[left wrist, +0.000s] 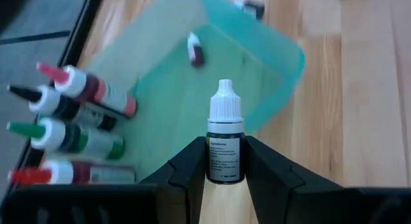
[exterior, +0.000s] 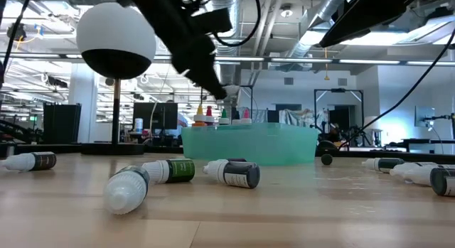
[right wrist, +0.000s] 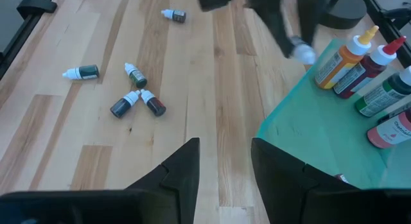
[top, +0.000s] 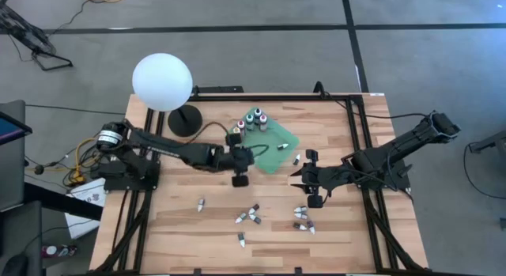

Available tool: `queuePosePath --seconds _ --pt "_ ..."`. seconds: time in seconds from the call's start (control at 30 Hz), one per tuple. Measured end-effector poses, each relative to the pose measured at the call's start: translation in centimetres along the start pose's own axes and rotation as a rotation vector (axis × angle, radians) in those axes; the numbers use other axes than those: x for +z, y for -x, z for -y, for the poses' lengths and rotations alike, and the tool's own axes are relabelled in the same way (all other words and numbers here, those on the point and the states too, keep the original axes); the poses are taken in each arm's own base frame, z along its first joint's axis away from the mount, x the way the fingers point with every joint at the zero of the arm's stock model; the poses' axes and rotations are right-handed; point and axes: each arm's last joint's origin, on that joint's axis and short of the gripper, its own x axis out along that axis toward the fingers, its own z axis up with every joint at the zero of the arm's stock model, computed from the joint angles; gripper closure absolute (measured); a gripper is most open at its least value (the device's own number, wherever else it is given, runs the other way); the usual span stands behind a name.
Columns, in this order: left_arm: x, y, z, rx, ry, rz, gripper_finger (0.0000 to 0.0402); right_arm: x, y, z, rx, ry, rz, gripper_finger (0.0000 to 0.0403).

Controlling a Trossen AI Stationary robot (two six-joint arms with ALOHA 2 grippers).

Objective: Pick & Place food coloring
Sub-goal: Put the small black food coloring bottle into the green bin, then put the small blue food coloring bottle into the green bin

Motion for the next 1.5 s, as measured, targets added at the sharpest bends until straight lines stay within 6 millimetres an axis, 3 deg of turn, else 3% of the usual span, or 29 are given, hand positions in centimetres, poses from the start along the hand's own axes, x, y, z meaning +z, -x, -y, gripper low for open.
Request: queuePosePath --seconds 0.4,0.97,1.33,1.5 --pt "1.2 -1.3 -3.5 -0.025 0.059 0.128 0.0306 0.0 0.0 0.0 0.000 0.000 0.000 0.0270" --pt "1.5 -1.7 -4.8 -0.033 0.046 0.165 0.0304 0.0 0.0 0.0 0.000 0.000 0.000 0.0268" --pt "1.5 -1.7 -4.9 -0.031 0.052 0.164 0.0212 -0.6 0.1 0.0 -0.004 -0.059 -0.060 0.0268" --pt "1.5 -1.5 -4.0 -0.091 0.041 0.170 0.0201 -1.9 -0.1 0.1 -0.036 -0.128 -0.191 0.0270"
